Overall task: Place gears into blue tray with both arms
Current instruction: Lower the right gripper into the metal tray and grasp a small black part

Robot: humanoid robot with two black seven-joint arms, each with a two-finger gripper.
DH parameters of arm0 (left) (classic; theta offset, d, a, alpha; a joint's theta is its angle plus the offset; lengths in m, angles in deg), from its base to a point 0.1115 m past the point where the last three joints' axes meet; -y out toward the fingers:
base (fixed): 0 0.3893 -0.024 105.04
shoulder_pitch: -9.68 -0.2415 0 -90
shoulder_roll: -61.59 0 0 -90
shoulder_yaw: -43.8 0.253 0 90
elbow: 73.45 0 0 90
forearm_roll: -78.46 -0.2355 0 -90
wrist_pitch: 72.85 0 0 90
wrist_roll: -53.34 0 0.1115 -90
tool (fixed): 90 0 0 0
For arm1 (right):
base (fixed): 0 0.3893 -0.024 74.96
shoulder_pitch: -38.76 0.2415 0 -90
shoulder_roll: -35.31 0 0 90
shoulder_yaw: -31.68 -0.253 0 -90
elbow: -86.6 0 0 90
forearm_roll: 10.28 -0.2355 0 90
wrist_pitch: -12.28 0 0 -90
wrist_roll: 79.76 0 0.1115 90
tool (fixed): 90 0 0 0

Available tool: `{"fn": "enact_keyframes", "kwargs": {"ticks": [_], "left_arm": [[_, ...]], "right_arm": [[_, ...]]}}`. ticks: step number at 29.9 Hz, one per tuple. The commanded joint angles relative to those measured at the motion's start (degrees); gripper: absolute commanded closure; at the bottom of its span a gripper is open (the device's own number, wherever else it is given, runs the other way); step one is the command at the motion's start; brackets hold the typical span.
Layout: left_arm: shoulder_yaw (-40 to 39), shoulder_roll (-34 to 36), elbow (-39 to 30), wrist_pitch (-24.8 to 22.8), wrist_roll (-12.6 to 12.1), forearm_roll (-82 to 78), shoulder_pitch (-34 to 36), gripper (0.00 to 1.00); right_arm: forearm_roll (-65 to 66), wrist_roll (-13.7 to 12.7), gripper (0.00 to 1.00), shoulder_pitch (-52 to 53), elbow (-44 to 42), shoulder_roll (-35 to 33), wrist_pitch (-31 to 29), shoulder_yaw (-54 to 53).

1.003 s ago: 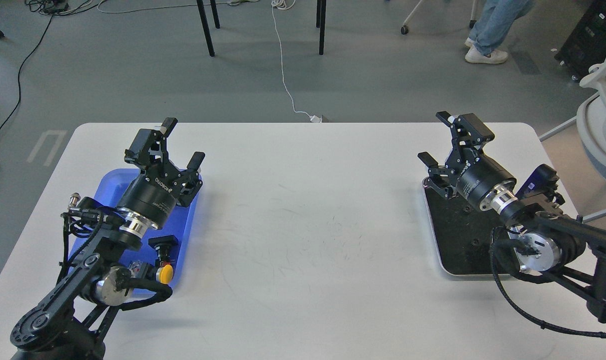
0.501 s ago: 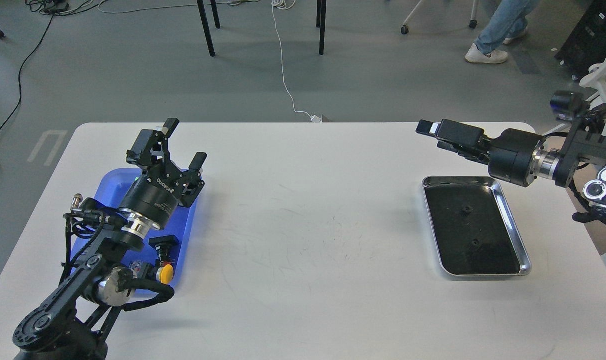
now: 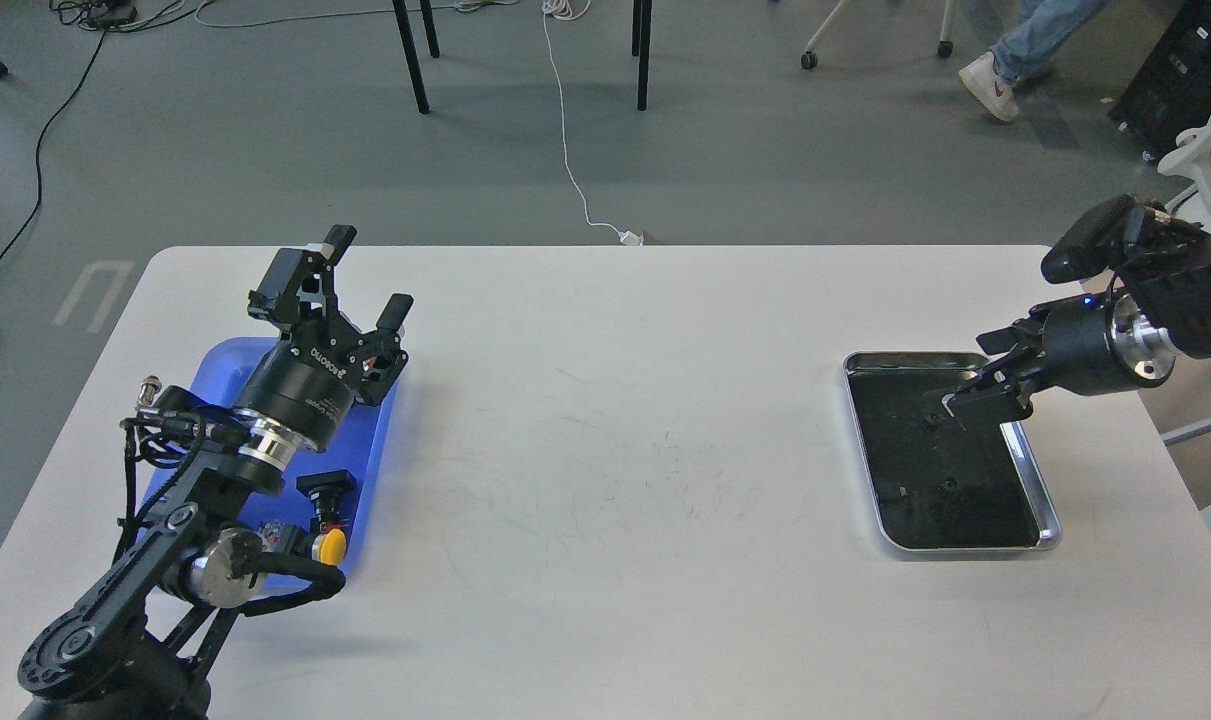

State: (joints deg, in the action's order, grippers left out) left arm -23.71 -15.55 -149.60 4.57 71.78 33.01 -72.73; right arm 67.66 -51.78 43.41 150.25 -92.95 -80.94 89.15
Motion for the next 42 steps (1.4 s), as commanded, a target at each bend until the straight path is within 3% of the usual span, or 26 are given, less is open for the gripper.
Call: {"fn": "enact_keyframes", "kwargs": {"ticks": [1,7,11,28,42], "left_arm": [[0.0,0.1,-0.1,0.0,-0.1,0.0,0.0,0.02],[0.0,0.1,-0.1,0.0,-0.1,0.0,0.0,0.02],[-0.1,0.2,-0.1,0.0,0.0,0.0,0.0,0.02],[-0.1,0.3,-0.6,0.0,0.0,0.0,-0.2,0.02],[-0.1,0.4,-0.7,0.0,0.0,0.0,-0.2,0.02]], "right_arm": [[-0.4,0.0,0.08,-4.5,-7.6,5.3,0.6,1.2],[-6.1,0.0,0.20,-10.1,-12.7,9.6,1.9,1.9],[-10.3,0.0,0.38,-13.3,-15.1,13.2,3.2,3.6],[-12.7,0.0,0.38,-15.6,-18.9,14.2,4.3,6.9],[-17.3,0.0,0.46,-18.2,-20.7,15.0,4.2,6.9]]}}
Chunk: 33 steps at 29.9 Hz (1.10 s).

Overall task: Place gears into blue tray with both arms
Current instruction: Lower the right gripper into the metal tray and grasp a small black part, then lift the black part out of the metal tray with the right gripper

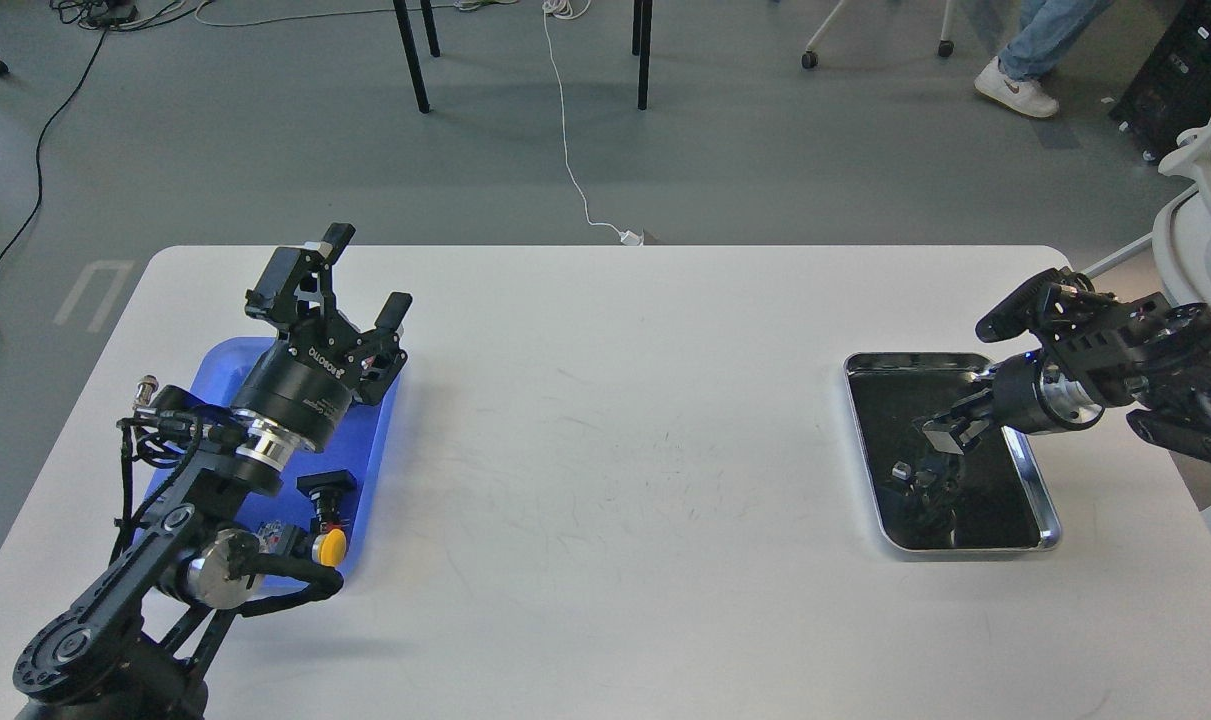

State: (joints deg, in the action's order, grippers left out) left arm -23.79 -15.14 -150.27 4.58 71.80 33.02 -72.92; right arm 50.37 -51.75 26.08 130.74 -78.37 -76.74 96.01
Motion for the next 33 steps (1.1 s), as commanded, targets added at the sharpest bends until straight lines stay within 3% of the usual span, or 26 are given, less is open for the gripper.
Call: {"fn": "enact_keyframes", "kwargs": {"ticks": [1,12,22,33], "left_arm": [[0.0,0.0,0.0,0.0,0.0,0.0,0.0,0.02],[0.0,0.0,-0.7,0.2,-0.1,0.0,-0.2,0.02],[0.0,0.0,-0.6,0.2,-0.1,0.0,-0.5,0.02],[0.0,0.0,-0.6,0.1,-0.1,0.0,-0.5,0.02]], "right_arm": [[-0.1,0.0,0.46,-1.0,-1.7,0.6,0.0,0.0],[-0.3,0.0,0.55,-2.2,-2.5,1.5,0.0,-0.2],[-0.3,0.0,0.76,-2.2,-2.8,2.1,-0.2,-0.3],[-0.4,0.0,0.86,-2.1,-3.0,2.0,-0.6,-0.4]]}}
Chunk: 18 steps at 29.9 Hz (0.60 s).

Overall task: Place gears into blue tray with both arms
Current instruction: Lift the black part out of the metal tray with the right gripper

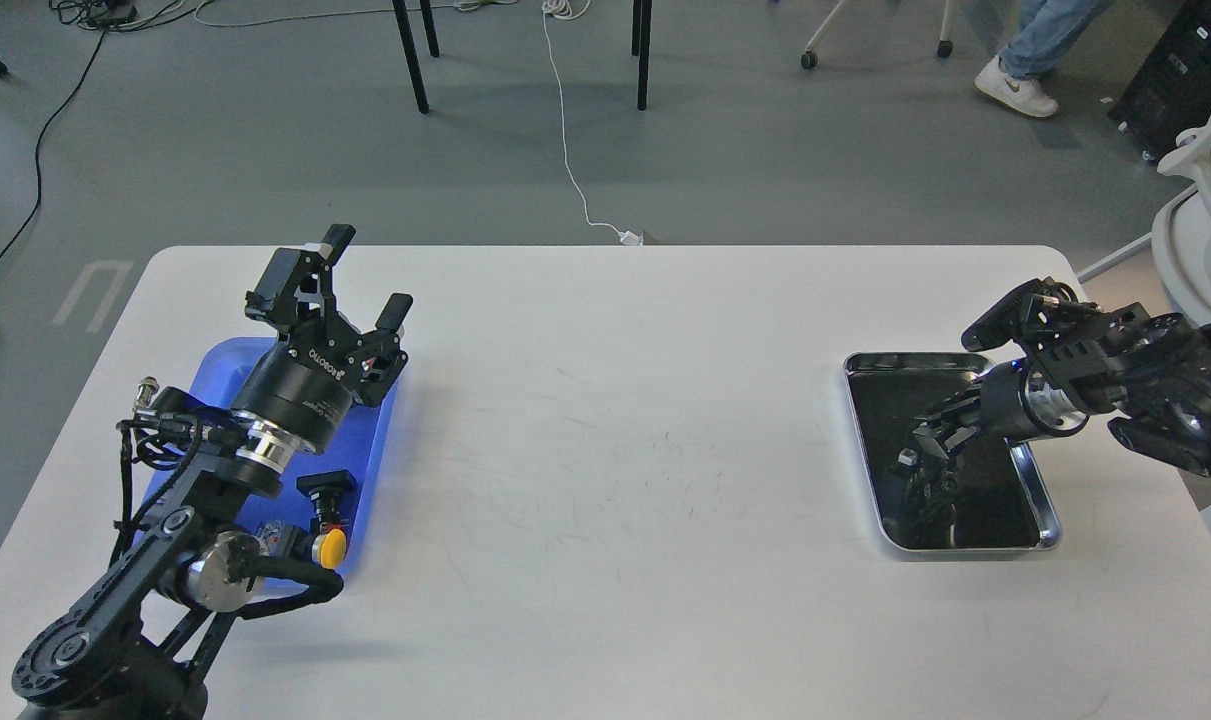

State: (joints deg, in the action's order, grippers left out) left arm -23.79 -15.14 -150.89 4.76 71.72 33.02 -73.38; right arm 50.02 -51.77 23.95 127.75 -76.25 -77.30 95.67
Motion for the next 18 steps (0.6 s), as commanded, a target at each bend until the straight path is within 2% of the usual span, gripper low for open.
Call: {"fn": "enact_keyframes", "kwargs": {"ticks": [1,8,13,18], "left_arm": [[0.0,0.0,0.0,-0.1,0.0,0.0,0.0,0.02],[0.0,0.1,0.0,-0.1,0.1,0.0,0.0,0.02],[0.0,0.1,0.0,-0.2,0.1,0.1,0.0,0.02],[0.0,0.1,0.0,-0.2,0.1,0.0,0.0,0.02]], "right_arm": [[0.0,0.0,0.86,0.0,0.0,-0.2,0.0,-0.1],[-0.1,0.0,0.86,4.3,3.0,-2.8,0.0,-0.3],[-0.1,0.0,0.86,12.8,11.5,-4.8,0.0,-0.6],[-0.5,0.0,0.86,19.5,18.9,-3.7,0.0,-3.2]]}}
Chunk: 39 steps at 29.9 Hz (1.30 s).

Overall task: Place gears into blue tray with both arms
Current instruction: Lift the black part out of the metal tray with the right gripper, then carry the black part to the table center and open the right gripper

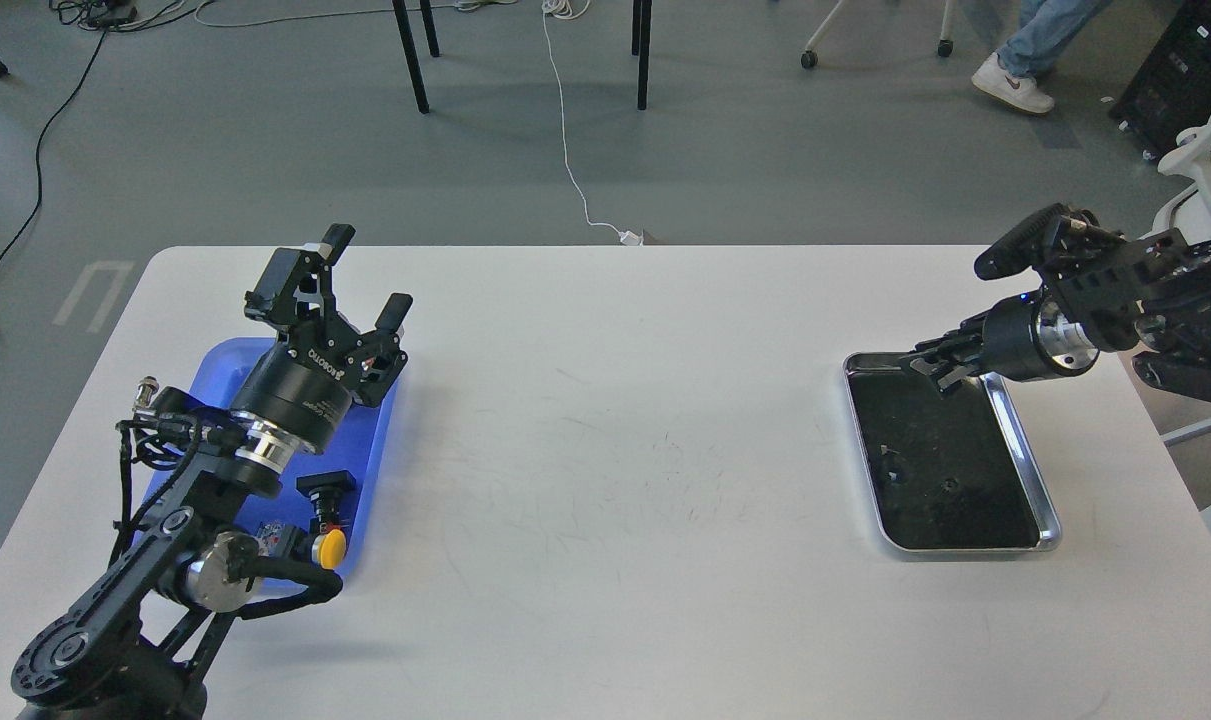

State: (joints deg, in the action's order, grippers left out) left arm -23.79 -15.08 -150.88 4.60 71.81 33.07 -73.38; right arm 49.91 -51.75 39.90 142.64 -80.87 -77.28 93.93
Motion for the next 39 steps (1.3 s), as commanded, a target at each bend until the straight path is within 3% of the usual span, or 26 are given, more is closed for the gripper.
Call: {"fn": "enact_keyframes", "kwargs": {"ticks": [1,13,25,34,39], "left_arm": [[0.0,0.0,0.0,0.0,0.0,0.0,0.0,0.02],[-0.1,1.7,-0.2,0.0,0.1,0.0,-0.3,0.02],[-0.6,2.0,-1.0,0.0,0.2,0.0,-1.8,0.02],[-0.5,2.0,-1.0,0.0,0.2,0.0,-1.8,0.02],[-0.6,2.1,-1.0,0.0,0.2,0.0,-2.8,0.02]], "right_arm": [[-1.2,0.0,0.86,4.3,4.9,1.8,0.0,-1.8],[-18.9,0.0,0.86,5.5,6.5,25.9,1.0,-0.4],[-22.7,0.0,0.86,-0.4,2.1,26.2,7.1,6.3],[-23.3,0.0,0.86,-1.1,4.5,26.2,7.6,5.9],[-22.7,0.0,0.85,-2.4,5.9,26.2,11.7,5.7]]}}
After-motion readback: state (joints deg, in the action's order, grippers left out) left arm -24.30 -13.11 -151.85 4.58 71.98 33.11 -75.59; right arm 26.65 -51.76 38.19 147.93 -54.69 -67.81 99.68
